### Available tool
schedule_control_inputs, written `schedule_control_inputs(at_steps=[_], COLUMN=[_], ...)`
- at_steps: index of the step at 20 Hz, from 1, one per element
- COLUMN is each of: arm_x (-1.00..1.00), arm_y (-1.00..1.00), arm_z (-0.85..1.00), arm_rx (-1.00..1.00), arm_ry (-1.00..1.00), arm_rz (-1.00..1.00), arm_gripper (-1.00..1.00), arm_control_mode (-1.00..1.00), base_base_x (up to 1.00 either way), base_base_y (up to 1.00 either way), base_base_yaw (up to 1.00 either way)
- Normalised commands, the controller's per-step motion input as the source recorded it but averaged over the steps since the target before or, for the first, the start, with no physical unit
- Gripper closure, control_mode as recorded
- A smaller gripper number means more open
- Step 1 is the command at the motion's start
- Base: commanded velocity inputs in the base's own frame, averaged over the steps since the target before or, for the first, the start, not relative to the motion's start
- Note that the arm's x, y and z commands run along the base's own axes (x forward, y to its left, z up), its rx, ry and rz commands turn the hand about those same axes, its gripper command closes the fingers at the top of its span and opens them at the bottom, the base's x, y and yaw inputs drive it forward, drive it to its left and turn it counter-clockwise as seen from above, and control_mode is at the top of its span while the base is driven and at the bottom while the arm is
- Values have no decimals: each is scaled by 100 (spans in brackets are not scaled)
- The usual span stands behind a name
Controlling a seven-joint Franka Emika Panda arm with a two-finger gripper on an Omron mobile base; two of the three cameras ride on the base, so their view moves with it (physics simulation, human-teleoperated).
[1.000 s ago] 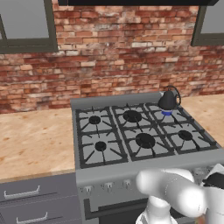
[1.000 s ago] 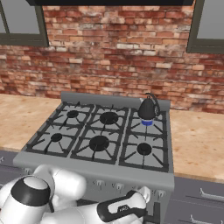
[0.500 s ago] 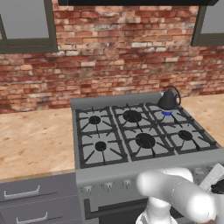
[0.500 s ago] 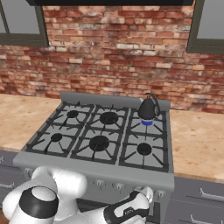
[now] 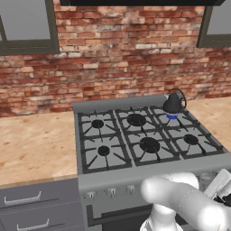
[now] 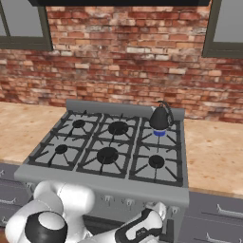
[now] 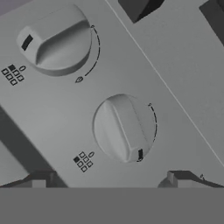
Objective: The kettle is done boiling. Turn off the stove, then wait for 300 timesteps before moving the kettle to the dining table.
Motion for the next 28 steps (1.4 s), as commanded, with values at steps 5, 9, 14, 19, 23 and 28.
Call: schedule_control_inputs(at_steps=[5,9,14,19,23,28], arm_x=[9,5,6,7,19,24], arm_y=[-6,-5,0,0,0,0], arm_z=[-16,-18,-16,-6,0,0], arm_rx=[0,0,0,0,0,0], arm_ry=[0,0,-5,-6,0,0], arm_rz=[0,0,-3,-4,-6,-8], arm_gripper=[-100,-100,-100,-100,-100,-100], arm_control_mode=[-100,-100,-100,-100,-100,-100], base_base_x=[0,0,0,0,0,0], base_base_y=[0,0,0,0,0,0], base_base_yaw=[0,0,0,0,0,0])
